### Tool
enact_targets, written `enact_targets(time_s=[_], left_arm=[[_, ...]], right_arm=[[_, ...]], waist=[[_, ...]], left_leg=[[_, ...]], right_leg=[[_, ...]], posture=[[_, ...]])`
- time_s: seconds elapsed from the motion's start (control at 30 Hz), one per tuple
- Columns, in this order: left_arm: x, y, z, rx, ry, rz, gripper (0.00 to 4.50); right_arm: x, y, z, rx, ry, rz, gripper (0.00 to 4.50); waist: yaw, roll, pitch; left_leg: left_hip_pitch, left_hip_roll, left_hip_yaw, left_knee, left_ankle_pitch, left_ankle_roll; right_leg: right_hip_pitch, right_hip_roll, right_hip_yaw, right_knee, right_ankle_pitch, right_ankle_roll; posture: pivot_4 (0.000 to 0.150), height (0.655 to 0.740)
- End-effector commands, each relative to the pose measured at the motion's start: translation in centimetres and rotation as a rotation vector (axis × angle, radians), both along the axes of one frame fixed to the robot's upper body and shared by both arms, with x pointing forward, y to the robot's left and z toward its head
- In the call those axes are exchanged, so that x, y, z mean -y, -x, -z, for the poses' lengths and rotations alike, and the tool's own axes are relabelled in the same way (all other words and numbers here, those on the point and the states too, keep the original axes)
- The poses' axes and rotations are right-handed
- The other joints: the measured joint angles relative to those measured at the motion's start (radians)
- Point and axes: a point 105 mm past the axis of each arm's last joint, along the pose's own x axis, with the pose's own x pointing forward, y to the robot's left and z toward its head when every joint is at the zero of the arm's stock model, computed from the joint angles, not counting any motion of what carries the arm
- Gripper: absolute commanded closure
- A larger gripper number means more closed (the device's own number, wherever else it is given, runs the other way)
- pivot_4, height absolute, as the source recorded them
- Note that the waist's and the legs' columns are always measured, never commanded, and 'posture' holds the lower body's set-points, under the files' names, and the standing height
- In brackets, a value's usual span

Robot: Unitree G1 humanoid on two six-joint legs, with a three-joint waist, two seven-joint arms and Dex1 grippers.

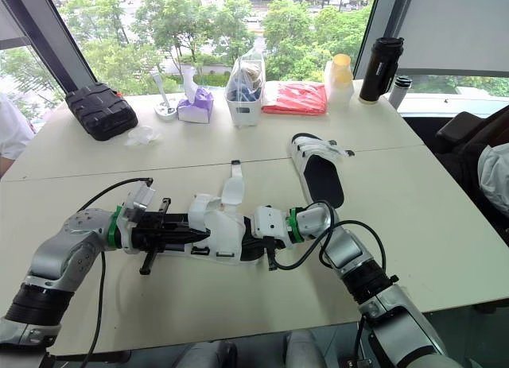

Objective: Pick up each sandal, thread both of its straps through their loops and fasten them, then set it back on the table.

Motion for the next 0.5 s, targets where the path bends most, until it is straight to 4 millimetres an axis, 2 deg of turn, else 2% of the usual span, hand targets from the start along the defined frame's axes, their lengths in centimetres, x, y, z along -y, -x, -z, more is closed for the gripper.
enact_targets(time_s=[0.03, 0.23, 0.5], left_arm=[[-0.1, 0.1, 0.0, 0.025, -0.022, 0.019, 4.46], [-0.4, -0.1, 1.4, 0.067, -0.080, 0.047, 4.46], [-0.5, -1.1, 1.3, 0.177, -0.115, 0.071, 4.46]], right_arm=[[0.4, 1.3, 2.6, -0.077, 0.091, -0.025, 4.50], [0.3, 1.3, 2.6, -0.077, 0.090, -0.027, 4.50], [0.5, 1.5, 2.6, -0.081, 0.093, -0.023, 4.50]], waist=[[0.000, 0.000, 0.000], [0.000, 0.000, 0.000], [0.001, 0.000, 0.000]], left_leg=[[0.000, 0.000, 0.000, 0.000, 0.000, 0.000], [0.000, 0.000, 0.000, 0.000, 0.000, 0.000], [0.000, 0.000, 0.000, 0.000, 0.000, 0.000]], right_leg=[[0.000, 0.000, 0.000, 0.000, 0.000, 0.000], [0.000, 0.000, 0.000, 0.000, 0.000, 0.000], [0.000, 0.000, 0.000, 0.000, 0.000, 0.000]], posture=[[0.150, 0.7400], [0.150, 0.7400], [0.150, 0.7400]])
